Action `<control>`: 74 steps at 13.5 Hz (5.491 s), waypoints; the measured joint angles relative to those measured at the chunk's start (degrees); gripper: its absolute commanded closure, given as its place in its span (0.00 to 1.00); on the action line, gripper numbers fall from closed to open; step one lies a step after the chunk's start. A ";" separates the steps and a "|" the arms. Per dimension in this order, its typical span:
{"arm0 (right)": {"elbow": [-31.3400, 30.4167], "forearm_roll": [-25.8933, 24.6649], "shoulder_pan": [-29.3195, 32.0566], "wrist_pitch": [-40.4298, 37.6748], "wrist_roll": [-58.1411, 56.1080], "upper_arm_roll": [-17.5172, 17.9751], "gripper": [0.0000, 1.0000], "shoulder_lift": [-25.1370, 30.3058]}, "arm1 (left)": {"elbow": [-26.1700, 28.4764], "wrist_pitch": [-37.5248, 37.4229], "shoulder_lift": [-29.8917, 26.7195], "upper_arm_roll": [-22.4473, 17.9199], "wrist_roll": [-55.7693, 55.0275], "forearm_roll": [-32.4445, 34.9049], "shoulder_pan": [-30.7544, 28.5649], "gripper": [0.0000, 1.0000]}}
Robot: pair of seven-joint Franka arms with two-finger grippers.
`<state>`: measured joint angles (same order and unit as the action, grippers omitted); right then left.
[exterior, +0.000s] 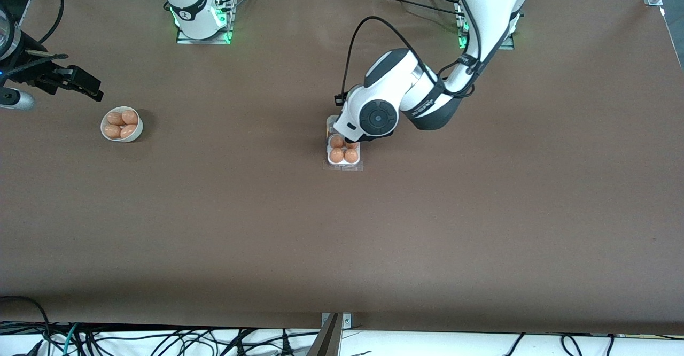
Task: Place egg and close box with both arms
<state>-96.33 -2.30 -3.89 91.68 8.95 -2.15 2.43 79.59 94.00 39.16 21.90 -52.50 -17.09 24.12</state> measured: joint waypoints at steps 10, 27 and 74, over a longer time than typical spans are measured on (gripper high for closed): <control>0.00 1.31 -0.13 0.16 -0.09 0.63 0.00 -0.26 | -0.19 5.54 3.30 -0.32 -0.16 0.29 4.07 1.00; 0.00 1.41 -0.13 0.18 -0.10 0.63 0.00 -0.32 | -1.16 10.57 5.02 -1.66 0.81 5.71 3.99 1.00; -0.01 1.44 -0.12 0.24 -0.16 0.63 0.00 -0.36 | 7.09 -4.93 -35.05 -20.36 50.54 16.41 -26.04 0.00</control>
<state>-96.34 -0.86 -4.01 91.92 8.79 -1.53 2.08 86.68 89.08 4.11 1.54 -1.96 -0.67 -1.93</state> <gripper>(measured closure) 0.000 0.000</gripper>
